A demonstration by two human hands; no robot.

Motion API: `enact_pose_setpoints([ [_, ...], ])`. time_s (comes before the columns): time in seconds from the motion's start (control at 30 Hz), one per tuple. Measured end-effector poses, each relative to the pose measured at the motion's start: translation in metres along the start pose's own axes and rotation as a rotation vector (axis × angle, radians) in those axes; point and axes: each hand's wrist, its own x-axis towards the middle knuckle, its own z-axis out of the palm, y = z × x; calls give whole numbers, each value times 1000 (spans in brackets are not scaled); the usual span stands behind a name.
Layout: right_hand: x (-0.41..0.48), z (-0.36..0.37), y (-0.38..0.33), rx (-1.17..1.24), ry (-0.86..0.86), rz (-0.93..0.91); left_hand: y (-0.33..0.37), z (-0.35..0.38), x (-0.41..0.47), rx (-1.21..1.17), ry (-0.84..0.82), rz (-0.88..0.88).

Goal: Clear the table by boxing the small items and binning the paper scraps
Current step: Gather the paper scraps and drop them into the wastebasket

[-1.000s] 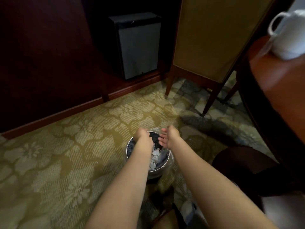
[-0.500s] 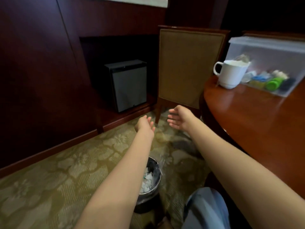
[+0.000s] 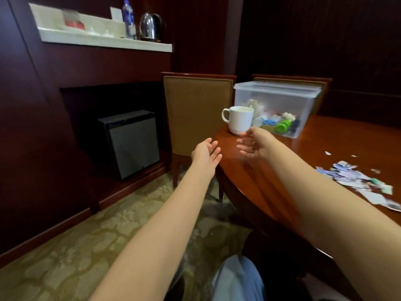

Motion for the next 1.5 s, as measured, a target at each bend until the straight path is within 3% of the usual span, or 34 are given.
enact_pose_setpoints([
  [0.2, -10, -70, -9, -10, 128, -46, -31, 46, -16, 215, -230, -99],
  [0.33, -13, -120, -8, -26, 252, -72, -57, 72, -31, 807, -513, -139],
  [0.43, -16, -159, -4, -36, 383, -72, -80, 91, -44, 1276, -695, -47],
  [0.53, -17, -199, 8, -127, 553, -85, -107, 105, -49, 1587, -818, 27],
  [0.7, -19, -256, 28, -363, 862, -149, -138, 128, -52, 1674, -887, 49],
  [0.83, -22, -283, 45, -355, 1008, -176, -156, 146, -51, 1685, -929, 73],
  [0.97, -19, -290, 47, -484, 964, -235, -173, 162, -43, 1706, -973, 153],
  [1.1, -7, -291, 45, -719, 713, -215, -186, 174, -32, 1632, -1035, 240],
  [1.3, 13, -299, 37, -678, 539, -214, -187, 177, 11, 1618, -925, 683],
  [1.5, 42, -297, 31, -959, 424, -126, -189, 182, 40, 1714, -751, 534],
])
